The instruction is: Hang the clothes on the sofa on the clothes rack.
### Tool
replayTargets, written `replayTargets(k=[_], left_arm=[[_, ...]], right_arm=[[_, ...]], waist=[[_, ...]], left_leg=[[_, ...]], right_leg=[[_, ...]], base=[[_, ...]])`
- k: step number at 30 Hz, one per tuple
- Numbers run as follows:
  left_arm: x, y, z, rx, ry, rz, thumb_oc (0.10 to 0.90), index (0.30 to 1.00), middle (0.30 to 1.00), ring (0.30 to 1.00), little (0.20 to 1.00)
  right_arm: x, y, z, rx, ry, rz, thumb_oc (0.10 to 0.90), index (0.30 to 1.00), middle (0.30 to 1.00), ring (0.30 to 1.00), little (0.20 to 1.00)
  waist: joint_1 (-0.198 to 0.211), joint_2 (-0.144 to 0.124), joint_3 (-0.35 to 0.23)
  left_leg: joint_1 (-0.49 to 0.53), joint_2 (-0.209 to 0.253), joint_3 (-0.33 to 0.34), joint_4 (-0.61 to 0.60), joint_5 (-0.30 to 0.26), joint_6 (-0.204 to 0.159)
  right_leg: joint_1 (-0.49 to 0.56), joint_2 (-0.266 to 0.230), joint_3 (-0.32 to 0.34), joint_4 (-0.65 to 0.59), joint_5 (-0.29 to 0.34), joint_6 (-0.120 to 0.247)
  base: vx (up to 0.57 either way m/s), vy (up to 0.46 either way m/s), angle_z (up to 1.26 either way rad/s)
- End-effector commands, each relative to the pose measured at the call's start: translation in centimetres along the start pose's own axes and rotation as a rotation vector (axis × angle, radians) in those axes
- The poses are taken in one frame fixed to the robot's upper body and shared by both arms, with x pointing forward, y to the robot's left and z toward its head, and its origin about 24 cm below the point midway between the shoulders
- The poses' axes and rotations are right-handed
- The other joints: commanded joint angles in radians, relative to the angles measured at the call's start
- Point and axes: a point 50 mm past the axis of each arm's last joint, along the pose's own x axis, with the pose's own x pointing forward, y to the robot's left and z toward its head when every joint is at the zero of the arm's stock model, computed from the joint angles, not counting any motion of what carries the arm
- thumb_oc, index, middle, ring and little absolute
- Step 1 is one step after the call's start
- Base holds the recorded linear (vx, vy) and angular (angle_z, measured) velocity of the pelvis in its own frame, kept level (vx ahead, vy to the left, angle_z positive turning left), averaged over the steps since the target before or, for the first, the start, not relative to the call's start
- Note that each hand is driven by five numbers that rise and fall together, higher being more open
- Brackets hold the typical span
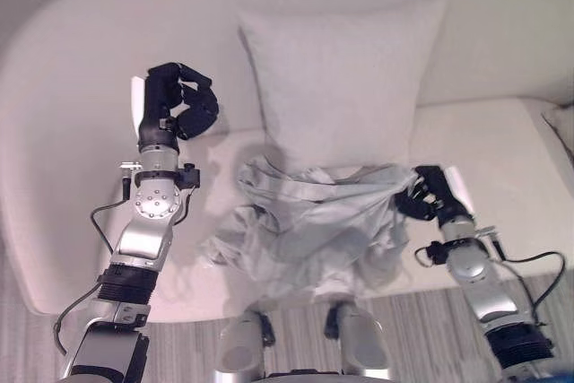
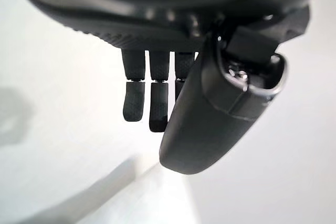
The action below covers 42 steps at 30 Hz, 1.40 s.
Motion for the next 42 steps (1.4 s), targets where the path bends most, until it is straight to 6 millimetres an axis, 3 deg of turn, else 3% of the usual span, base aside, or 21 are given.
replayTargets(k=[1, 4, 5, 8, 11, 14, 19, 21, 22, 29, 42], left_arm=[[-0.4, 0.8, -0.7, 0.033, -0.014, -0.052, 0.8, 0.9, 0.9, 0.9, 0.9], [-0.4, 0.8, -0.7, 0.033, -0.014, -0.052, 0.8, 0.9, 0.9, 0.9, 0.9], [-4.1, 0.8, -5.6, 0.255, 0.198, -0.19, 0.8, 0.9, 0.9, 0.9, 0.9], [-6.1, -0.1, -7.9, 0.318, 0.305, -0.252, 0.8, 0.9, 0.9, 0.9, 0.9], [-9.6, -2.5, -10.9, 0.261, 0.484, -0.352, 0.8, 0.9, 0.9, 0.9, 0.9], [-10.5, -3.7, -12.0, 0.321, 0.527, -0.409, 0.8, 0.9, 0.9, 0.9, 0.9], [-9.4, -5.1, -12.4, 0.39, 0.51, -0.421, 0.8, 0.9, 0.9, 0.9, 0.9], [-8.2, -5.4, -12.0, 0.404, 0.48, -0.401, 0.8, 0.9, 0.9, 0.9, 0.9], [-6.5, -5.5, -11.3, 0.414, 0.439, -0.364, 0.8, 0.9, 0.9, 0.9, 0.9], [-2.8, -4.6, -9.9, 0.43, 0.369, -0.236, 0.8, 0.9, 0.9, 0.9, 0.9], [-0.6, -2.2, -9.9, 0.521, 0.37, -0.18, 0.8, 0.9, 0.9, 0.9, 0.9]], right_arm=[[0.3, -0.9, 0.4, -0.015, -0.051, -0.044, 0.4, 0.3, 0.3, 0.3, 0.3], [0.3, -0.9, 0.4, -0.015, -0.051, -0.044, 0.4, 0.3, 0.3, 0.3, 0.3], [-2.1, 0.7, -2.0, -0.009, 0.038, 0.06, 0.4, 0.3, 0.3, 0.3, 0.3], [-3.5, 1.6, -3.2, -0.021, 0.089, 0.104, 0.4, 0.3, 0.3, 0.3, 0.3], [-5.1, 2.3, -4.6, -0.027, 0.164, 0.123, 0.4, 0.3, 0.3, 0.3, 0.3], [-5.4, 2.3, -4.5, -0.018, 0.166, 0.114, 0.4, 0.3, 0.3, 0.3, 0.3], [-5.2, 2.4, -3.8, 0.009, 0.134, 0.085, 0.4, 0.3, 0.3, 0.3, 0.3], [-5.2, 2.6, -3.5, 0.021, 0.119, 0.081, 0.4, 0.3, 0.3, 0.3, 0.3], [-5.2, 2.9, -3.3, 0.035, 0.108, 0.08, 0.4, 0.3, 0.3, 0.3, 0.3], [-5.8, 4.3, -3.0, 0.052, 0.091, 0.138, 0.4, 0.3, 0.3, 0.3, 0.3], [-4.8, 4.6, -1.7, 0.075, 0.023, 0.146, 0.4, 0.3, 0.3, 0.3, 0.3]], waist=[[-0.002, -0.1, -0.159], [-0.002, -0.1, -0.159], [-0.002, -0.096, -0.192], [-0.007, -0.098, -0.201], [-0.026, -0.1, -0.178], [-0.042, -0.104, -0.146], [-0.067, -0.119, -0.09], [-0.076, -0.13, -0.071], [-0.088, -0.143, -0.056], [-0.117, -0.18, -0.046], [-0.135, -0.221, 0.006]], left_leg=[[0.051, -0.002, -0.015, 0.004, -0.075, -0.028], [0.051, -0.002, -0.015, 0.004, -0.075, -0.028], [0.099, 0.01, -0.007, 0.004, -0.086, -0.033], [0.102, 0.011, -0.004, 0.004, -0.089, -0.03], [0.099, 0.011, 0.003, 0.004, -0.093, -0.025], [0.095, 0.015, 0.01, 0.004, -0.094, -0.024], [0.063, 0.022, 0.023, 0.004, -0.086, -0.023], [0.045, 0.029, 0.031, 0.004, -0.079, -0.025], [0.029, 0.037, 0.039, 0.004, -0.077, -0.027], [-0.008, 0.051, 0.061, 0.004, -0.061, -0.032], [-0.066, 0.071, 0.06, 0.004, -0.038, -0.042]], right_leg=[[0.096, -0.061, -0.017, 0.004, -0.081, 0.089], [0.096, -0.061, -0.017, 0.004, -0.081, 0.089], [0.144, -0.051, -0.027, 0.004, -0.097, 0.084], [0.143, -0.048, -0.022, 0.004, -0.097, 0.084], [0.131, -0.043, -0.007, 0.004, -0.094, 0.084], [0.114, -0.041, 0.007, 0.004, -0.089, 0.086], [0.066, -0.035, 0.032, 0.004, -0.074, 0.087], [0.039, -0.031, 0.041, 0.004, -0.067, 0.087], [0.016, -0.024, 0.05, 0.004, -0.062, 0.088], [-0.046, -0.009, 0.074, 0.004, -0.047, 0.089], [-0.119, 0.009, 0.089, 0.004, -0.026, 0.089]], base=[[0.03, -0.013, 0.1], [0.06, -0.014, 0.05], [0.2, -0.053, 0.04], [0.09, -0.036, 0.07], [-0.01, -0.018, -0.1], [-0.06, -0.016, -0.16], [-0.11, -0.023, -0.17], [-0.09, -0.043, -0.21], [-0.06, -0.045, -0.22], [-0.02, -0.039, -0.15], [-0.03, -0.023, -0.08]])
